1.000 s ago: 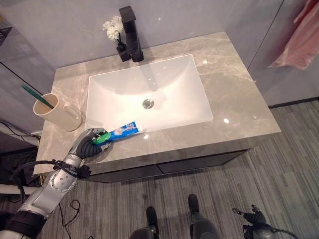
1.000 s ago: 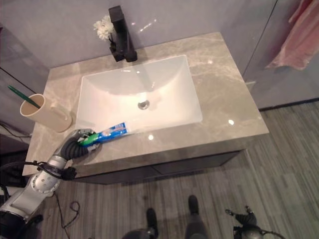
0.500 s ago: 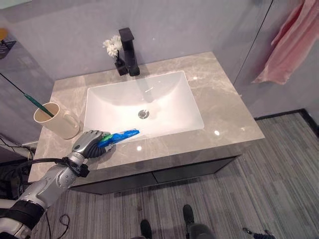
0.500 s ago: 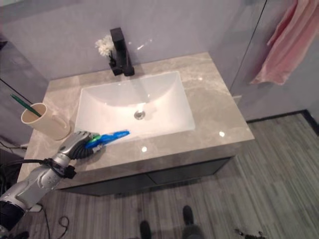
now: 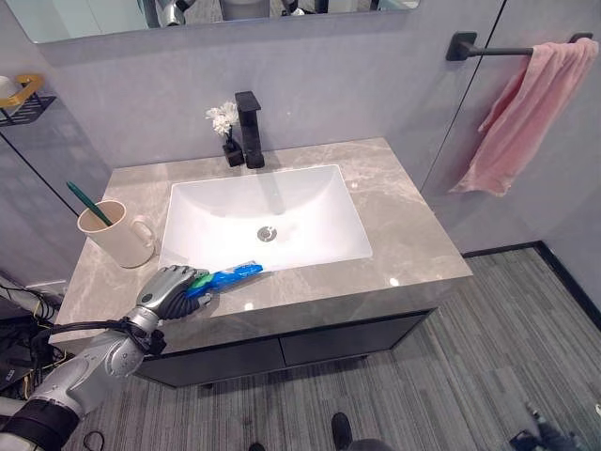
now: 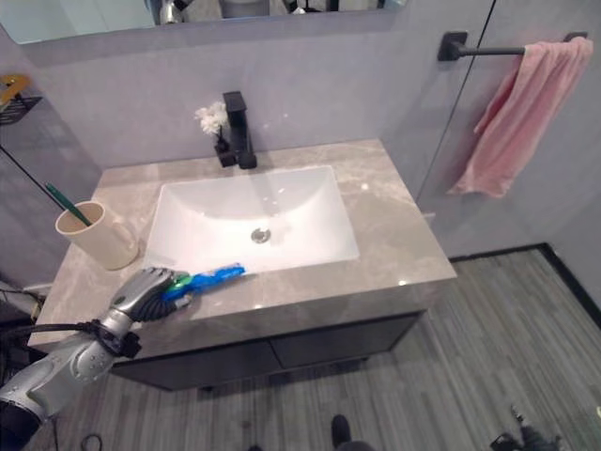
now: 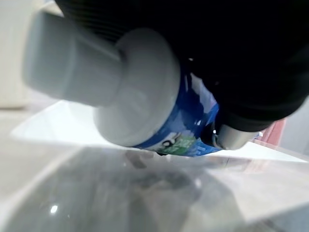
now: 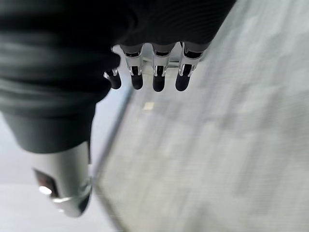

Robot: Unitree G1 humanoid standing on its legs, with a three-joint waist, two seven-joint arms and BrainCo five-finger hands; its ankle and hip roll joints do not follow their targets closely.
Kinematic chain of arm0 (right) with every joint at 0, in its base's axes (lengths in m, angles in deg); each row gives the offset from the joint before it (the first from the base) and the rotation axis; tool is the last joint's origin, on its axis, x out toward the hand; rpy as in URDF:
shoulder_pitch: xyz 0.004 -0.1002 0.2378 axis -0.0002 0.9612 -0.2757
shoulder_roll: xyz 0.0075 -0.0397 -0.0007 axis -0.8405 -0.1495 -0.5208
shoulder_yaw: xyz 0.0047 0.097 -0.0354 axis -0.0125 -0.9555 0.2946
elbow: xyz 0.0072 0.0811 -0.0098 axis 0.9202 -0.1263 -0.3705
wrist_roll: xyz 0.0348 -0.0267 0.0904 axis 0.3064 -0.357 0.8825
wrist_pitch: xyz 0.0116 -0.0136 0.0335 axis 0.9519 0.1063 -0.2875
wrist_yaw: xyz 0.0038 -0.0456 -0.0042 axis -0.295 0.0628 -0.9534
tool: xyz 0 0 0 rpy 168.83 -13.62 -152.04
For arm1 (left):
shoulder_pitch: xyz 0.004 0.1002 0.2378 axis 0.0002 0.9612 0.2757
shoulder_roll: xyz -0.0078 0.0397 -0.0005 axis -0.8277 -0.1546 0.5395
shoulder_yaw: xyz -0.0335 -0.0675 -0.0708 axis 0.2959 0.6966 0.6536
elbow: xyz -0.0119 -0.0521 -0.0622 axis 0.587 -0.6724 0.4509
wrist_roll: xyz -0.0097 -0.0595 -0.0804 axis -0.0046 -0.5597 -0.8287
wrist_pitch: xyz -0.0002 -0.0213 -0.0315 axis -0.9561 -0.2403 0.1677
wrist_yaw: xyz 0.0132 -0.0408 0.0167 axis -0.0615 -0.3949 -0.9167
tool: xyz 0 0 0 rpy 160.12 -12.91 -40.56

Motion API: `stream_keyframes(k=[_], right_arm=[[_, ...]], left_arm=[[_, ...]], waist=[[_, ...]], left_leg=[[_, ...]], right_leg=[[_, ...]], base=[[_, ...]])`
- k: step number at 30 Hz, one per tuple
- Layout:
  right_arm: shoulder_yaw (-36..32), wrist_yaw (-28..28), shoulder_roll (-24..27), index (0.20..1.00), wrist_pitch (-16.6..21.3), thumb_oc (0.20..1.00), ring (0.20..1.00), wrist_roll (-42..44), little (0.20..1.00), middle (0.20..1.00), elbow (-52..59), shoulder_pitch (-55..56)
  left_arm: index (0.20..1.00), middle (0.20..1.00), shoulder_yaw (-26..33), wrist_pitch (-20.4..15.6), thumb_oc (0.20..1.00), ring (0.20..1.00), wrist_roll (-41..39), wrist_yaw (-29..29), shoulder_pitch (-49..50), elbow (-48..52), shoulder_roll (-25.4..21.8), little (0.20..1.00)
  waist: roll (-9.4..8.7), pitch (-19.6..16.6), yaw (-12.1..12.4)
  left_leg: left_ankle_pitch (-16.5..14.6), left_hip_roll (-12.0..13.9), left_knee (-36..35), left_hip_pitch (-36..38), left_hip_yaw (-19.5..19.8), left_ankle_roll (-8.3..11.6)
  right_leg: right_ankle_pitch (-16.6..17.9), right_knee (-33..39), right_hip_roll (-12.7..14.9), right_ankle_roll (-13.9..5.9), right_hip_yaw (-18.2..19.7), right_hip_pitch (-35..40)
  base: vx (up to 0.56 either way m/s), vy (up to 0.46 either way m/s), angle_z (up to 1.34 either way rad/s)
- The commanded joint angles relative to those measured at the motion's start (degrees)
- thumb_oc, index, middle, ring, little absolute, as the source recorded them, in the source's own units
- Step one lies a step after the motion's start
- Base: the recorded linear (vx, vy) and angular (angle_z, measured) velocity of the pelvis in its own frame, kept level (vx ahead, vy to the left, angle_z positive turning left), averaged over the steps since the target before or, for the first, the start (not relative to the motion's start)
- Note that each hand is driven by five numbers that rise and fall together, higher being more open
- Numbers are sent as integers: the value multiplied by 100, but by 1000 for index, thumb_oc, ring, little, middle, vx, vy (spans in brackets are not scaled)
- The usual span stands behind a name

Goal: Put brush and paste in cup on sink, flatten towel.

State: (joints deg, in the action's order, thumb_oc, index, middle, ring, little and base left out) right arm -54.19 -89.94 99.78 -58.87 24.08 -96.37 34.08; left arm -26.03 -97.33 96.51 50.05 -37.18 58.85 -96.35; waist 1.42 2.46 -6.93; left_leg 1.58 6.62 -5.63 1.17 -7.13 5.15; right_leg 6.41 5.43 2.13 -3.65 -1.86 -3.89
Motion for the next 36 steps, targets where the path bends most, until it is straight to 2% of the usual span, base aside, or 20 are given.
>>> stream_keyframes(k=[1,2,5,6,7,9,11,12,13,15,17,20,22,24,26,29,30,36], right_arm=[[-131,-649,520,1000,567,1000,1000,-689,1000,1000,918,-200],[-404,-1318,825,1000,635,1000,1000,-1713,1000,1000,2477,-57],[-698,-1498,1097,1000,607,1000,1000,-2528,1000,1000,3798,80],[-710,-1447,1058,1000,674,1000,1000,-2509,1000,1000,4368,-3],[-551,-1163,982,1000,855,1000,1000,-2163,1000,1000,4626,-170],[-243,-757,946,1000,850,1000,1000,-1892,1000,1000,4975,-331],[580,154,1054,1000,856,1000,1000,-1347,1000,1000,5340,-668],[1087,770,1074,1000,835,1000,1000,-705,1000,1000,5389,-920],[1086,791,1083,1000,843,1000,1000,-684,1000,1000,5366,-934],[2061,1453,1090,1000,540,1000,1000,-229,1000,1000,5159,-1471],[2848,1753,1193,1000,310,1000,1000,-319,1000,1000,5169,-2060],[3789,2133,630,1000,252,1000,1000,292,1000,1000,5289,-2949],[4016,2166,222,1000,324,1000,1000,551,1000,1000,5411,-3203],[4095,2175,75,1000,342,1000,1000,653,1000,1000,5414,-3293],[4304,2309,-270,1000,327,1000,1000,916,1000,1000,5501,-3456],[4497,2387,-325,1000,306,1000,1000,933,1000,1000,5611,-3627],[4517,2411,-411,1000,288,1000,1000,1051,1000,1000,5576,-3730],[4670,2491,-612,1000,258,1000,1000,1449,1000,1000,5391,-3979]], left_arm=[[200,200,966,-146,200,200,-29,740,-469,346,-50,200],[200,200,1548,-119,200,200,34,1033,-401,602,-135,200],[200,200,2246,-72,200,200,-76,1288,-364,912,-41,200],[200,200,2492,-23,200,200,-159,1356,-378,1131,42,200],[200,200,2571,-11,200,200,-281,1408,-549,1205,109,200],[200,200,2587,31,200,200,-435,1325,-729,1235,155,200],[200,200,2441,40,200,200,-669,1261,-1144,1252,201,200],[200,200,2268,4,200,200,-874,1214,-1439,1280,310,200],[200,200,2266,3,200,200,-878,1213,-1449,1273,308,200],[200,200,1881,-42,200,200,-1230,1027,-1802,1243,516,200],[200,200,1610,-52,200,200,-1368,846,-2064,1237,477,200],[200,200,1157,-72,200,200,-1589,740,-2464,1189,644,200],[200,200,1015,-112,200,200,-1672,657,-2430,1373,803,200],[200,200,989,-131,200,200,-1702,631,-2395,1406,825,200],[200,200,873,-169,200,200,-1912,538,-2275,1509,1097,200],[200,200,760,-179,200,200,-2034,431,-2072,1637,1368,200],[200,200,693,-262,200,200,-2260,232,-1812,1799,1551,200],[200,200,433,-250,200,200,-2228,26,-1620,1855,1560,200]], waist=[[24,-52,15],[9,-103,-15],[-17,-188,-57],[-18,-184,-82],[-37,-193,-85],[-52,-227,-89],[-96,-262,-40],[-129,-245,-6],[-124,-253,-9],[-162,-298,116],[-175,-297,194],[-197,-257,309],[-200,-224,375],[-204,-207,405],[-231,-160,456],[-265,-105,514],[-301,-59,576],[-406,30,712]], left_leg=[[-203,214,63,309,-81,159],[-195,233,63,374,-106,163],[-265,257,63,468,-68,171],[-275,266,63,503,-50,174],[-249,267,63,518,-43,174],[-287,267,63,551,-27,172],[-265,265,63,588,-32,177],[-215,259,63,605,-26,179],[-253,259,63,613,-21,180],[-248,258,63,662,-14,177],[-229,245,63,698,-5,178],[-199,224,63,675,45,172],[-189,200,63,636,96,155],[-185,186,63,615,118,147],[-171,164,63,574,162,134],[-158,140,63,527,220,135],[-152,126,63,487,263,129],[-116,88,63,332,396,125]], right_leg=[[-395,-43,181,-520,153,291],[-391,-43,157,-484,178,357],[-483,-50,130,-444,162,482],[-511,-59,125,-422,146,532],[-517,-86,114,-395,129,554],[-558,-77,114,-376,109,619],[-574,-100,108,-353,92,660],[-562,-132,108,-331,77,675],[-590,-118,109,-339,74,691],[-619,-135,117,-307,48,751],[-608,-129,124,-305,34,796],[-589,-108,177,-312,-44,840],[-576,-101,209,-316,-108,839],[-567,-96,227,-319,-127,838],[-550,-93,257,-321,-168,831],[-538,-91,290,-324,-217,826],[-529,-91,312,-326,-262,818],[-500,-94,360,-353,-402,772]], base=[[32,-10,-6],[75,-11,-8],[70,-17,-16],[34,-15,-2],[0,0,0],[15,-3,2],[-18,-17,5],[0,0,0],[0,0,0],[-1,4,4],[-4,14,13],[-26,19,7],[-24,22,4],[-19,15,7],[-27,22,22],[-28,15,16],[-24,16,9],[-16,12,16]])
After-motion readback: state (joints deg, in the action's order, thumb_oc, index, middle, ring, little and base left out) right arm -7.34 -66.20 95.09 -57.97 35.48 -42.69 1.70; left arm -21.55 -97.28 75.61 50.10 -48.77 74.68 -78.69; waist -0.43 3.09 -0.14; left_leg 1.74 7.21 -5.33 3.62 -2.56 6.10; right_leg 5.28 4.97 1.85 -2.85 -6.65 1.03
